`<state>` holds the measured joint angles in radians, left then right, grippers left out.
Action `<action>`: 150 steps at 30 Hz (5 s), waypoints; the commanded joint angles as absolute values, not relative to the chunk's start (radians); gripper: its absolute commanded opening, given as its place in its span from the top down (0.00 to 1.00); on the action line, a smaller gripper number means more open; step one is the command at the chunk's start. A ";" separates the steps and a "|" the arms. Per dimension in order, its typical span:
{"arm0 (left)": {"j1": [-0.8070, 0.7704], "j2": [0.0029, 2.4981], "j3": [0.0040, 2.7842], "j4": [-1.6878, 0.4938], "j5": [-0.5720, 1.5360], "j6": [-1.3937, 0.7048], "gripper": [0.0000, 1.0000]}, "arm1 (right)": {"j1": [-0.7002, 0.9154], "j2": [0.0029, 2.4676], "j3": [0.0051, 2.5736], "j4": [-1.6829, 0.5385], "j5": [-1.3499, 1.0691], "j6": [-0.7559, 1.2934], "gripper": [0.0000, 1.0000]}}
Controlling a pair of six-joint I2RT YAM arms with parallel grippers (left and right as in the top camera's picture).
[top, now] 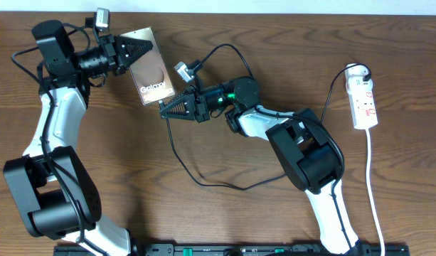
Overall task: Plug charger to phone and switch on socket
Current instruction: 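Push the connector into the phone's bottom port with the right gripper, then open the right gripper and pull it back from the phone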
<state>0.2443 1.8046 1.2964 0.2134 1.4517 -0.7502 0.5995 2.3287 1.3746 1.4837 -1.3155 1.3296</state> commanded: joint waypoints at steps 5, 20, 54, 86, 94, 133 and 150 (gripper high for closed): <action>0.234 1.797 1.306 0.217 1.474 -0.748 0.93 | 0.622 2.334 1.393 1.481 -1.289 1.308 0.99; 0.234 1.797 1.306 0.217 1.530 -0.642 0.93 | 0.621 2.334 1.393 1.481 -1.232 1.374 0.99; 0.234 1.797 1.291 0.217 1.458 -0.632 0.93 | 0.579 2.334 1.393 1.480 -1.102 1.409 0.99; 0.234 1.797 1.290 0.217 1.571 -0.528 0.93 | 0.550 2.334 1.393 1.481 -1.046 1.424 0.99; 0.234 1.797 1.290 0.217 1.571 -0.528 0.93 | 0.550 2.334 1.393 1.480 -1.046 1.425 0.99; 0.597 1.797 1.184 0.041 1.525 -0.552 0.93 | 0.360 2.334 1.393 1.031 -1.256 1.316 0.01; 0.596 1.797 1.164 0.041 1.525 -0.542 0.92 | 0.323 2.178 1.408 0.582 -1.096 1.058 0.01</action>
<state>0.5957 1.8050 1.1522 0.0353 1.4899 -0.5488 0.3244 2.2986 1.3884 0.6701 -1.1675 1.2114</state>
